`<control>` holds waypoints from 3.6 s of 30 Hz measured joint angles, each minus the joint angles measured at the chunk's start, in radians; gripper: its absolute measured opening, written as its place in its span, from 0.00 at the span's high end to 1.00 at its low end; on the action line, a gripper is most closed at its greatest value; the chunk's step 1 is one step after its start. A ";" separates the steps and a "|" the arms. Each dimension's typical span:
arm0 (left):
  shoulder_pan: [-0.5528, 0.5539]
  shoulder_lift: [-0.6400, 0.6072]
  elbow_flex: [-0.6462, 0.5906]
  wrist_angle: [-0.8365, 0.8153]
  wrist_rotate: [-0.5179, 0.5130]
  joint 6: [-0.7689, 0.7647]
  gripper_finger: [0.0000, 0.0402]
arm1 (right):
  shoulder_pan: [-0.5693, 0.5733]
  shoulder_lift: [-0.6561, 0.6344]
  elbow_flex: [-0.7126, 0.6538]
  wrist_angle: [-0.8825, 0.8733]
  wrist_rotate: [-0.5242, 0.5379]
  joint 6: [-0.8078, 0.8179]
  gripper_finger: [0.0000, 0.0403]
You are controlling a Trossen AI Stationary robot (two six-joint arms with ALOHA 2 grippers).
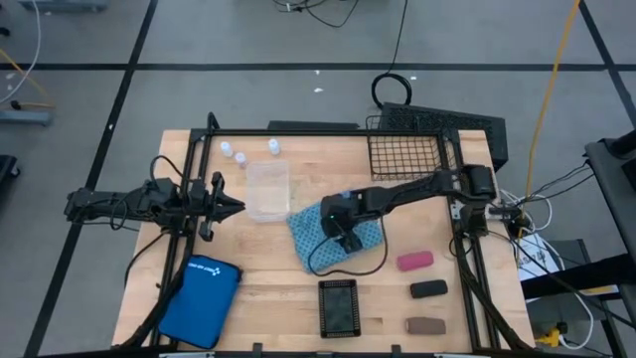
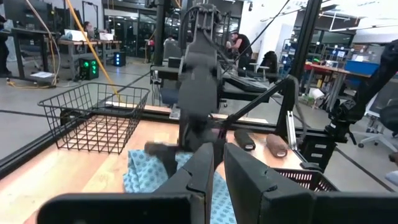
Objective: Pick & Place Medicine items
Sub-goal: Put the blue patient gown into the black wire basket
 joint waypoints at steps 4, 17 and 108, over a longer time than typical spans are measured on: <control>0.000 0.000 0.000 0.000 0.000 0.001 0.88 | -0.003 0.061 0.005 -0.029 0.035 -0.010 0.22; 0.000 0.000 0.000 0.000 -0.001 0.003 0.88 | -0.001 0.145 0.002 -0.080 0.038 -0.029 0.63; 0.001 0.000 0.000 0.001 -0.001 0.012 0.88 | -0.743 -0.822 -0.317 -0.211 0.143 -0.384 1.00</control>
